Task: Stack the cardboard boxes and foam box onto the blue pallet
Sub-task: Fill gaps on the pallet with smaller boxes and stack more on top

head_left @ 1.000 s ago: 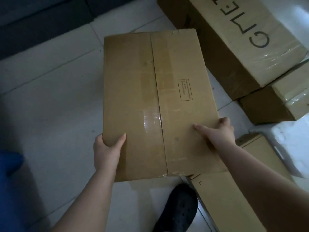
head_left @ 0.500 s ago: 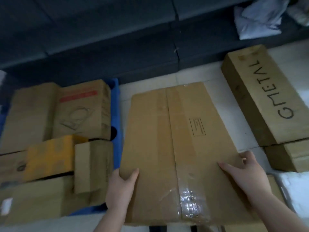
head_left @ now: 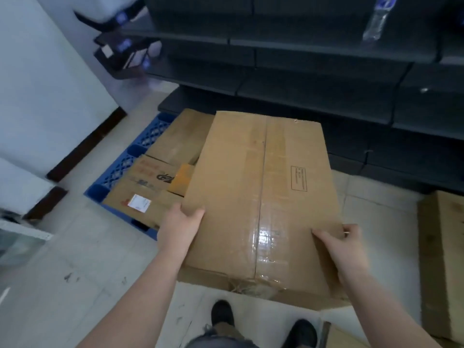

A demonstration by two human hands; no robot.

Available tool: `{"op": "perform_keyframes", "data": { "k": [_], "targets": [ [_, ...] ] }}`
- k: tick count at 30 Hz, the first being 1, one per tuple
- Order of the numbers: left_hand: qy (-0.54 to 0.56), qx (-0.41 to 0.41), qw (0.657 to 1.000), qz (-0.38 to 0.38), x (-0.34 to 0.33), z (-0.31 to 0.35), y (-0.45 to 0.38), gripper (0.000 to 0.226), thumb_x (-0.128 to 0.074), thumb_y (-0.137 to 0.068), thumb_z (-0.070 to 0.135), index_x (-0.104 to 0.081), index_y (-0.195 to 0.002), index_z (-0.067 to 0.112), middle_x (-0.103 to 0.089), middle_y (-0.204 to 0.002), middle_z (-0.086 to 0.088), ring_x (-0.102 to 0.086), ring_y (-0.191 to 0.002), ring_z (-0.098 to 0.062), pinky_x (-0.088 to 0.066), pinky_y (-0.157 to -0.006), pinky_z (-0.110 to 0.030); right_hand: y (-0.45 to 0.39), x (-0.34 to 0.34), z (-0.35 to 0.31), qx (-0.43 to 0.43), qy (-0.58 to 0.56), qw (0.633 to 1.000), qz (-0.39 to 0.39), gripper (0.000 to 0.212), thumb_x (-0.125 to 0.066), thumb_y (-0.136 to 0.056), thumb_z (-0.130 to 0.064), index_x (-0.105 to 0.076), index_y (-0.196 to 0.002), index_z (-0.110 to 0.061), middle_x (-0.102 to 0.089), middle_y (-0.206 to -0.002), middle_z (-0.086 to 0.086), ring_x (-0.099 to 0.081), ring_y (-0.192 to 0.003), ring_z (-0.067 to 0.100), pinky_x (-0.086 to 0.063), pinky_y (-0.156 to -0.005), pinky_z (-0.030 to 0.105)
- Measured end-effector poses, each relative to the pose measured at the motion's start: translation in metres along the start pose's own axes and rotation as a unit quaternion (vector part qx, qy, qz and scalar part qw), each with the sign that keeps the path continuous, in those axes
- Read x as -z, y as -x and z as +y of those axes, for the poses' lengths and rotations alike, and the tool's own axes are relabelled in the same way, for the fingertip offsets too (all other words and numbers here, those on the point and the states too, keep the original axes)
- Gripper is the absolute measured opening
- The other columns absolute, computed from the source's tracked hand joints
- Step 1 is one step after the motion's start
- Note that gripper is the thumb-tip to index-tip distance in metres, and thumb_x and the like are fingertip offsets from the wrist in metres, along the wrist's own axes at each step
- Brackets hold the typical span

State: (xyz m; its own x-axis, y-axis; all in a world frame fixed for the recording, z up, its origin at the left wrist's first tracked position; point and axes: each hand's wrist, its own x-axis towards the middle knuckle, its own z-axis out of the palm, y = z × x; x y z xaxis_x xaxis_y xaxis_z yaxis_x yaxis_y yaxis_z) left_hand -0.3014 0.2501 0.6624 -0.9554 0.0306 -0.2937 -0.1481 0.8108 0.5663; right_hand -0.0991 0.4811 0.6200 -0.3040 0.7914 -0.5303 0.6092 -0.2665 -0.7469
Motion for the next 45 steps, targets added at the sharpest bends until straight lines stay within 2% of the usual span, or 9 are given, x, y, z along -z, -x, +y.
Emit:
{"op": "perform_keyframes", "data": {
  "k": [6, 9, 13, 18, 22, 27, 32, 38, 45],
  "targets": [
    [0.014, 0.010, 0.999, 0.028, 0.055, -0.022, -0.033, 0.041, -0.055, -0.074, 0.057, -0.052, -0.105, 0.031, -0.061, -0.107, 0.007, -0.056, -0.091, -0.018, -0.042, -0.070, -0.033, 0.020, -0.056, -0.036, 0.055, 0.006, 0.998, 0.010, 0.056, -0.077, -0.066, -0.043, -0.041, -0.104, -0.025, -0.052, -0.080, -0.011, -0.053, -0.070, 0.015, -0.046, -0.065, 0.035],
    [0.019, 0.003, 0.999, 0.028, 0.080, -0.031, -0.066, 0.052, -0.055, -0.076, 0.058, -0.052, -0.116, 0.026, -0.060, -0.114, 0.003, -0.058, -0.097, -0.021, -0.044, -0.073, -0.034, 0.027, -0.092, -0.055, 0.060, -0.004, 0.998, 0.013, 0.056, -0.077, -0.066, -0.043, -0.040, -0.105, -0.026, -0.054, -0.081, -0.009, -0.054, -0.071, 0.017, -0.045, -0.061, 0.033],
    [0.025, -0.017, 0.999, 0.023, 0.101, -0.034, -0.118, 0.048, -0.055, -0.076, 0.058, -0.051, -0.113, 0.028, -0.058, -0.113, 0.003, -0.052, -0.086, -0.017, -0.042, -0.066, -0.032, 0.027, -0.138, -0.075, 0.060, -0.027, 0.997, 0.033, 0.055, -0.078, -0.066, -0.041, -0.040, -0.103, -0.026, -0.055, -0.084, -0.005, -0.053, -0.071, 0.015, -0.041, -0.057, 0.030],
    [-0.008, -0.048, 0.999, -0.004, 0.105, -0.012, -0.182, 0.062, -0.052, -0.075, 0.062, -0.049, -0.124, 0.024, -0.058, -0.120, -0.001, -0.057, -0.104, -0.025, -0.047, -0.076, -0.036, 0.006, -0.174, -0.104, 0.056, -0.025, 0.996, 0.057, 0.060, -0.076, -0.067, -0.045, -0.040, -0.109, -0.024, -0.055, -0.097, 0.001, -0.054, -0.083, 0.024, -0.044, -0.067, 0.035],
    [-0.051, -0.056, 0.997, -0.012, 0.091, 0.025, -0.242, 0.071, -0.051, -0.075, 0.065, -0.043, -0.132, 0.023, -0.054, -0.128, -0.003, -0.055, -0.112, -0.027, -0.048, -0.085, -0.039, -0.036, -0.200, -0.135, 0.045, -0.024, 0.997, 0.064, 0.060, -0.073, -0.069, -0.048, -0.038, -0.111, -0.023, -0.051, -0.099, 0.000, -0.052, -0.086, 0.025, -0.044, -0.070, 0.037],
    [-0.061, -0.043, 0.997, -0.023, 0.064, 0.076, -0.323, 0.067, -0.051, -0.076, 0.064, -0.045, -0.129, 0.023, -0.055, -0.125, -0.003, -0.057, -0.107, -0.027, -0.050, -0.081, -0.037, -0.116, -0.234, -0.182, 0.032, -0.023, 0.998, 0.050, 0.057, -0.072, -0.069, -0.048, -0.036, -0.105, -0.025, -0.053, -0.101, 0.001, -0.053, -0.087, 0.025, -0.046, -0.071, 0.039],
    [-0.057, -0.041, 0.997, -0.038, 0.032, 0.123, -0.408, 0.063, -0.054, -0.076, 0.058, -0.047, -0.127, 0.021, -0.057, -0.123, -0.004, -0.057, -0.108, -0.027, -0.048, -0.081, -0.036, -0.195, -0.269, -0.231, 0.017, -0.013, 0.998, 0.052, 0.062, -0.070, -0.069, -0.052, -0.041, -0.115, -0.022, -0.055, -0.101, 0.001, -0.056, -0.091, 0.027, -0.049, -0.074, 0.042],
    [-0.012, -0.032, 0.999, -0.041, -0.012, 0.136, -0.500, 0.055, -0.057, -0.075, 0.055, -0.051, -0.120, 0.024, -0.062, -0.112, 0.001, -0.057, -0.090, -0.022, -0.048, -0.073, -0.034, -0.265, -0.323, -0.263, 0.016, 0.004, 0.995, 0.095, 0.059, -0.069, -0.070, -0.050, -0.044, -0.116, -0.021, -0.055, -0.100, -0.001, -0.054, -0.089, 0.023, -0.049, -0.078, 0.042],
    [-0.013, -0.059, 0.995, -0.074, -0.073, 0.129, -0.605, 0.057, -0.054, -0.074, 0.056, -0.049, -0.121, 0.023, -0.060, -0.113, 0.001, -0.052, -0.082, -0.019, -0.033, -0.054, -0.025, -0.330, -0.392, -0.256, -0.013, 0.001, 0.990, 0.143, 0.066, -0.067, -0.063, -0.058, -0.044, -0.116, -0.025, -0.055, -0.101, -0.003, -0.054, -0.090, 0.022, -0.050, -0.080, 0.045]
  ]
}}
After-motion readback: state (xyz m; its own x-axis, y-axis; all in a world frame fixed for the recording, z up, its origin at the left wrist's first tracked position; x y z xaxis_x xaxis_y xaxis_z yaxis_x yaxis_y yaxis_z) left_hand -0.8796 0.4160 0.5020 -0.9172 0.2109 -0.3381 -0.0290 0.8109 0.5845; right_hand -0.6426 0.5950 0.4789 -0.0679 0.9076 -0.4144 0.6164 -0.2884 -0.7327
